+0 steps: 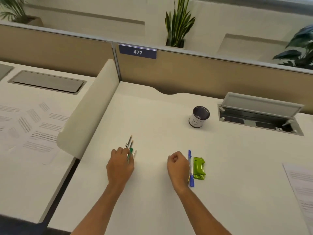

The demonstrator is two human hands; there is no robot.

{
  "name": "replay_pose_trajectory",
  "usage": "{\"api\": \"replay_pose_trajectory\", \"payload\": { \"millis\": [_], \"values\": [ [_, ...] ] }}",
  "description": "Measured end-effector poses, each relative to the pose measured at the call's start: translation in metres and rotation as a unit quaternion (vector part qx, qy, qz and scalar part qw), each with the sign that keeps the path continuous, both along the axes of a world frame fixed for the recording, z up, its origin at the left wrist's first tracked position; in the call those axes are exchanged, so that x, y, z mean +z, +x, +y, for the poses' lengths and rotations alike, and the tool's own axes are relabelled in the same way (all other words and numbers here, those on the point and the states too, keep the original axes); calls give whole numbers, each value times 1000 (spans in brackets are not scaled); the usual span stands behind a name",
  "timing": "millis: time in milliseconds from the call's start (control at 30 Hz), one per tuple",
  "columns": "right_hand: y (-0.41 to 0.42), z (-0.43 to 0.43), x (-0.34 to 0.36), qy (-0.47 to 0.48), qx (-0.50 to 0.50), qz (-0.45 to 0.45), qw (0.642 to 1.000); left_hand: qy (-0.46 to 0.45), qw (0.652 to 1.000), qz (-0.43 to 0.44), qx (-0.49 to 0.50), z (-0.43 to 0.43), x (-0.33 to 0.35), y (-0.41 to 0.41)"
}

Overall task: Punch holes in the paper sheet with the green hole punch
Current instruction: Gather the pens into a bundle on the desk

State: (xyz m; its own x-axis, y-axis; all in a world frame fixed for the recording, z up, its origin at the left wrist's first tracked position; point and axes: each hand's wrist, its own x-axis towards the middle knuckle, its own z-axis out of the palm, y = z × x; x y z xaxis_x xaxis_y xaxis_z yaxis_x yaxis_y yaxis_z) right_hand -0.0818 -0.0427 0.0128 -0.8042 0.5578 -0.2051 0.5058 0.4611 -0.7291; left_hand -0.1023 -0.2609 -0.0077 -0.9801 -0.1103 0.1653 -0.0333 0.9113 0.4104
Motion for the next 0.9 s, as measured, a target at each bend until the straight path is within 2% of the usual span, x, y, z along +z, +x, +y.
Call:
{"api": "replay_pose_trajectory", "payload": {
  "millis": [100,267,467,667,900],
  "values": [
    [16,37,-1,33,-44,-5,999,55,993,-5,-103,58,5,9],
    [43,62,0,112,3,-69,991,180,960,-161,-139,146,-1,21],
    [57,72,-2,182,88,-105,974,190,925,-284,-166,181,-9,32],
    [65,83,-8,173,97,-115,973,126,932,-281,-193,187,-20,47],
    [55,86,-11,146,66,-123,979,133,943,-252,-174,189,-20,41]
  ]
}}
